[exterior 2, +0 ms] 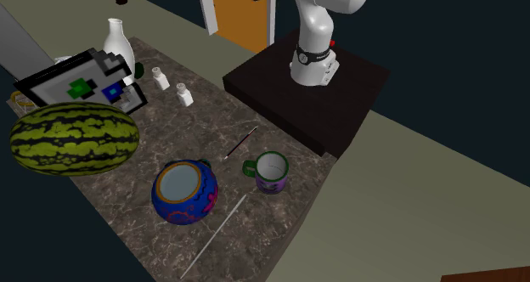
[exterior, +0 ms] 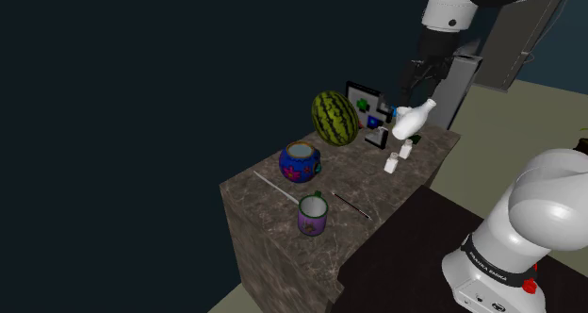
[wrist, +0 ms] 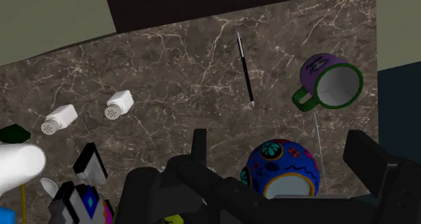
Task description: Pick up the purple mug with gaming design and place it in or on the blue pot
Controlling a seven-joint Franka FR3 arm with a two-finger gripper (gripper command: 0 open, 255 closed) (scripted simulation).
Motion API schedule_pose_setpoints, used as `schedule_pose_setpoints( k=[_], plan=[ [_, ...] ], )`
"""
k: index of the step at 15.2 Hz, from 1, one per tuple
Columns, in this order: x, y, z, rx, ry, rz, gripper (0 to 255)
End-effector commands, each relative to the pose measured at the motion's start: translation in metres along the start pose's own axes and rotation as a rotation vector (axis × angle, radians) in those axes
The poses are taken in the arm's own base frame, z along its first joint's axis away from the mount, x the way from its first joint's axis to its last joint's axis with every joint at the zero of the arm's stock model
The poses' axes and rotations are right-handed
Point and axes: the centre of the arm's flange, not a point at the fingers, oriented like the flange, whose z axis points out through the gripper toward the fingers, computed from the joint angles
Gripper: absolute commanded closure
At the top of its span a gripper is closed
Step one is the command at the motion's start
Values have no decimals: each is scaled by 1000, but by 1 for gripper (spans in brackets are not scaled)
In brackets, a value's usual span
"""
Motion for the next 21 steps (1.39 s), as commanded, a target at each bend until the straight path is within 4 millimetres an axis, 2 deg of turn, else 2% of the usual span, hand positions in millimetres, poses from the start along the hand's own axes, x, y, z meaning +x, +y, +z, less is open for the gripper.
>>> schedule_pose_setpoints(
  k=[1, 21],
  plan=[
    [0, 0, 0, 0, 0, 0, 0],
    [53, -116, 231, 5, -13, 3, 0]
  ],
)
